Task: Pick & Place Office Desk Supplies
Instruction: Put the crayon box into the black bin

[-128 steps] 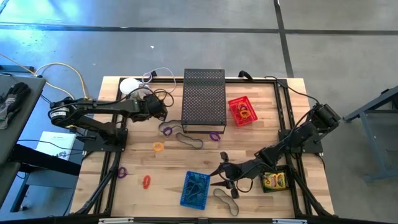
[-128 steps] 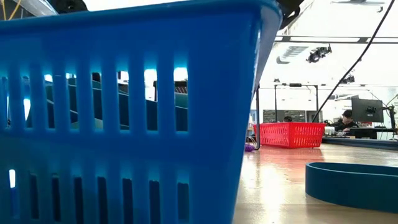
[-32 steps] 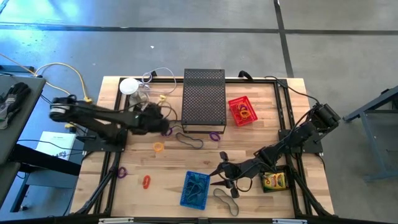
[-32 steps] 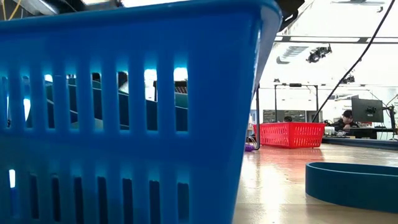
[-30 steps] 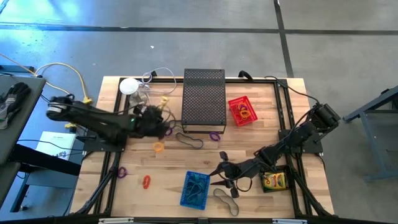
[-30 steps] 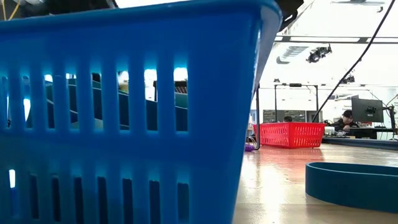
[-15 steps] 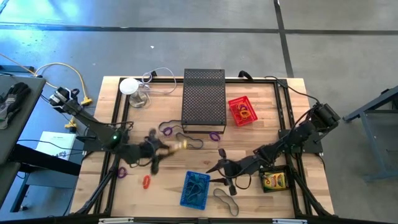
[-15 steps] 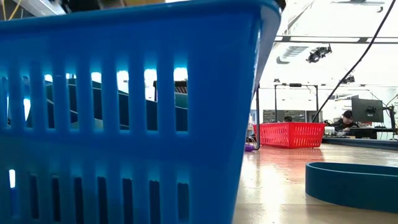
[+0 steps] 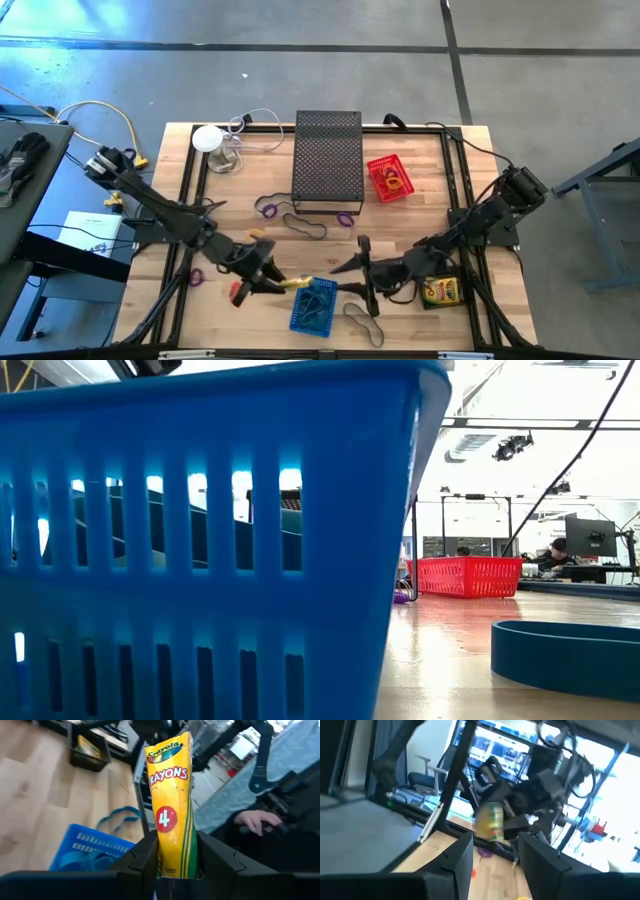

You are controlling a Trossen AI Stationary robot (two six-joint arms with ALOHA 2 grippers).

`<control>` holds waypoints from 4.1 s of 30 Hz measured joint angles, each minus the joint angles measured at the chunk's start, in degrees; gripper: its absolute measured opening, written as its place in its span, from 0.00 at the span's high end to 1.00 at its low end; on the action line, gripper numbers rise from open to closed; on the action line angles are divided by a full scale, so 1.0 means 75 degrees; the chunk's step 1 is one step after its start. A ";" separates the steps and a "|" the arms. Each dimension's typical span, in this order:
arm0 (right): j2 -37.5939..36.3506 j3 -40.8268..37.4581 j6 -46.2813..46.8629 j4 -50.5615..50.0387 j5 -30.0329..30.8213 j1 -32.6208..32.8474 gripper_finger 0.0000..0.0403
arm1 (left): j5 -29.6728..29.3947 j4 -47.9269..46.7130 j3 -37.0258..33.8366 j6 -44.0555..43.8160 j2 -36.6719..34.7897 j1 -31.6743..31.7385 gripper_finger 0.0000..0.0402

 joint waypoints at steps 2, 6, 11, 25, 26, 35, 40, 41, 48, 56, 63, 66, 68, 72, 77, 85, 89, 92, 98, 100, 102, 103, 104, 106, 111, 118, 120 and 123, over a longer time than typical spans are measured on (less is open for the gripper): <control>0.0000 0.0000 0.0579 -0.0011 -0.0003 -0.0077 0.64 | 0.0297 0.0300 0.0000 -0.0011 0.0276 0.0143 0.71; 0.0000 0.0000 0.1336 -0.0213 -0.0178 -0.0118 0.58 | 0.0761 0.0609 0.0000 -0.0257 0.0586 0.0426 0.71; 0.0000 0.0000 0.1221 -0.0260 -0.0189 -0.0038 0.47 | 0.1192 0.0823 0.0000 -0.0529 0.0678 0.0751 0.71; 0.0000 0.0000 0.1705 -0.0628 -0.0527 -0.0548 0.41 | 0.1172 0.0911 0.0000 -0.0519 0.0678 0.1198 0.71; 0.0000 -0.0001 0.1755 -0.0634 -0.0666 -0.0570 0.41 | 0.1176 0.0912 0.0000 -0.0519 0.0678 0.1221 0.71; 0.0003 -0.0003 0.2091 -0.0861 -0.1080 -0.0817 0.42 | 0.1820 0.2295 -0.0003 -0.0872 0.1376 0.1472 0.71; 0.0003 -0.0003 0.2076 -0.0868 -0.1274 -0.0809 0.42 | 0.2272 0.2531 -0.0003 -0.1373 0.1744 0.1799 0.71; 0.0003 -0.0003 0.2074 -0.0871 -0.1282 -0.0809 0.42 | 0.2288 0.2605 -0.0003 -0.1386 0.1822 0.1862 0.71; 0.0003 -0.0003 0.2087 -0.1274 -0.1273 -0.0812 0.42 | 0.2611 0.3032 -0.0003 -0.1409 0.2004 0.1999 0.71; 0.0003 -0.0003 0.2076 -0.1306 -0.1272 -0.0809 0.42 | 0.2627 0.2985 -0.0003 -0.1407 0.2001 0.1999 0.71; 0.0003 -0.0003 0.2061 -0.1297 -0.1230 -0.0809 0.49 | 0.2627 0.2899 -0.0003 -0.1349 0.2001 0.1999 0.71; 0.0003 -0.0003 0.2059 -0.1297 -0.1229 -0.0809 0.57 | 0.2630 0.2853 -0.0003 -0.1345 0.2001 0.1996 0.71; 0.0003 -0.0003 0.2059 -0.1294 -0.1223 -0.0815 0.62 | 0.2630 0.2830 -0.0003 -0.1343 0.2001 0.1996 0.71; 0.0003 -0.0003 0.2059 -0.1291 -0.1214 -0.0821 0.74 | 0.2607 0.2816 -0.0003 -0.1343 0.2001 0.1993 0.71; 0.0003 -0.0003 0.2054 -0.1335 -0.1223 -0.0818 0.86 | 0.2519 0.2777 -0.0003 -0.1237 0.2001 0.1989 0.71; 0.0003 -0.0003 0.2062 -0.1470 -0.1199 -0.0766 0.83 | 0.0876 0.2755 -0.0003 -0.0136 0.1999 0.1429 0.71; -0.0006 0.0003 0.2445 -0.1619 -0.1143 -0.0662 0.85 | 0.0768 0.2809 -0.0003 0.0015 0.1963 0.1391 0.71; -0.0009 0.0006 0.2475 -0.1710 -0.1053 -0.0496 0.88 | 0.0774 0.2869 -0.0003 0.0018 0.1963 0.1411 0.71; 0.0008 -0.0003 0.3252 -0.2445 -0.1271 -0.0089 0.86 | 0.0695 0.3047 0.0003 0.0029 0.1934 0.1459 0.71; -0.0022 0.0000 0.3527 -0.2775 -0.1168 0.0033 0.86 | 0.0740 0.3050 0.0003 0.0029 0.1937 0.1445 0.71; -0.0052 -0.0003 0.3932 -0.3185 -0.1173 0.0199 0.87 | 0.0750 0.3040 0.0003 0.0028 0.1937 0.1445 0.71; -0.0111 -0.0003 0.4207 -0.3445 -0.1230 0.0298 0.87 | 0.0750 0.3037 0.0003 0.0026 0.1937 0.1448 0.71; -0.0218 -0.0003 0.4515 -0.3761 -0.1293 0.0406 0.87 | 0.0750 0.3035 0.0003 0.0026 0.1937 0.1448 0.71; -0.0482 -0.0003 0.5157 -0.4307 -0.1423 0.0620 0.86 | 0.0750 0.3000 0.0003 0.0026 0.1937 0.1451 0.71; -0.1483 -0.0003 0.6827 -0.5858 -0.1525 0.1221 0.87 | 0.0769 0.2949 0.0003 0.0027 0.1937 0.1448 0.71; -0.3532 -0.0003 0.8212 -0.7619 -0.0128 0.2337 0.86 | 0.0782 0.2872 0.0003 0.0088 0.1937 0.1516 0.71; -0.3983 -0.0003 0.9032 -0.8153 -0.0188 0.2550 0.86 | 0.0782 0.2864 0.0003 0.0088 0.1937 0.1547 0.71; -0.4514 -0.0003 1.0139 -0.9054 -0.0323 0.2660 0.87 | 0.0782 0.2837 0.0003 0.0088 0.1940 0.1550 0.71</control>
